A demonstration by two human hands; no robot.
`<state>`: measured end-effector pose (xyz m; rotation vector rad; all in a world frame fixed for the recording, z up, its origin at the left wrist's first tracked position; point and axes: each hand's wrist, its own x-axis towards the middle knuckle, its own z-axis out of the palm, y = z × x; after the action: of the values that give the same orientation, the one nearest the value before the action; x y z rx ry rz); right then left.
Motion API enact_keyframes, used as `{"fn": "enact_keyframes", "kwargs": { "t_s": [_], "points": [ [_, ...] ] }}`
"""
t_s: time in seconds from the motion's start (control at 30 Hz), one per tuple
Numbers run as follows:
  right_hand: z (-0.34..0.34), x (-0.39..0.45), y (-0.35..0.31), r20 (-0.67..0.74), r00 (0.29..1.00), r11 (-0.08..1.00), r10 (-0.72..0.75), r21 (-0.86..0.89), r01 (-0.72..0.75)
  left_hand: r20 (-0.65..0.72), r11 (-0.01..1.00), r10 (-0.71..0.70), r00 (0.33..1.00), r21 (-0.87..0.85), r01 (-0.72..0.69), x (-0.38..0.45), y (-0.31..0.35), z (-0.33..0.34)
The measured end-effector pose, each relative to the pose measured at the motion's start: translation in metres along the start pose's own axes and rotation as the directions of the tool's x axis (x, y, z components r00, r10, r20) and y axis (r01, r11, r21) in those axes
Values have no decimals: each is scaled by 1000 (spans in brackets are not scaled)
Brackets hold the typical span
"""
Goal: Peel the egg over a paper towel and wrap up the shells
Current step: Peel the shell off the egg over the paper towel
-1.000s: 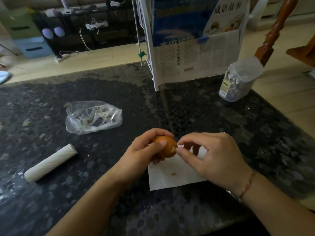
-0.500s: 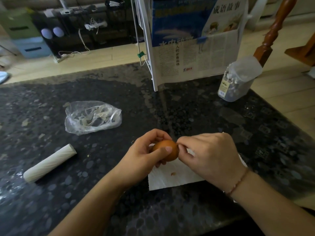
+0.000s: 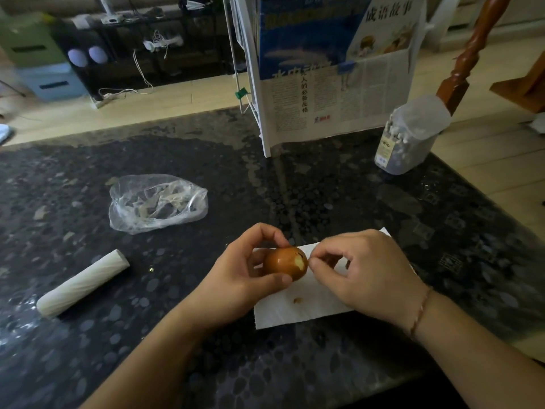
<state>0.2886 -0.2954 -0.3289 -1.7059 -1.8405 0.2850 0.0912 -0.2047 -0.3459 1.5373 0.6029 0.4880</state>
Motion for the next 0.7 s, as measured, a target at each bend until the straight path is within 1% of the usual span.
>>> {"fn": "enact_keyframes", "kwargs": {
  "t_s": [0.13,0.23,0.33,0.37,0.47,0.57,0.63,0.7],
  "points": [
    [0,-1,-1,15,1000,1000,27,-10,-27,-34,997,20,999,82,-17,0,-3,1],
    [0,0,1,61,997,997,56,-56,-53,-58,992,29,998,128,-21,0,-3,0],
    [4,-1,2,105,994,993,39,-118,-26,-74,992,15,997,125,-6,0,-2,-2],
    [4,-1,2,105,994,994,37,-111,-25,-77,994,14,997,108,-5,-1,-2,-3],
    [2,0,1,53,998,999,43,4,-43,-79,998,21,997,68,-15,-2,-2,-3],
    [0,1,-2,-48,998,994,35,104,-30,-66,998,33,997,64,-29,-3,-1,-2],
    [0,0,-5,-83,996,994,30,109,-20,-67,997,42,997,61,-38,-3,-1,0],
    [1,0,-7,-83,996,997,11,80,-4,-72,996,56,996,76,-51,-2,0,2]
  ]
}}
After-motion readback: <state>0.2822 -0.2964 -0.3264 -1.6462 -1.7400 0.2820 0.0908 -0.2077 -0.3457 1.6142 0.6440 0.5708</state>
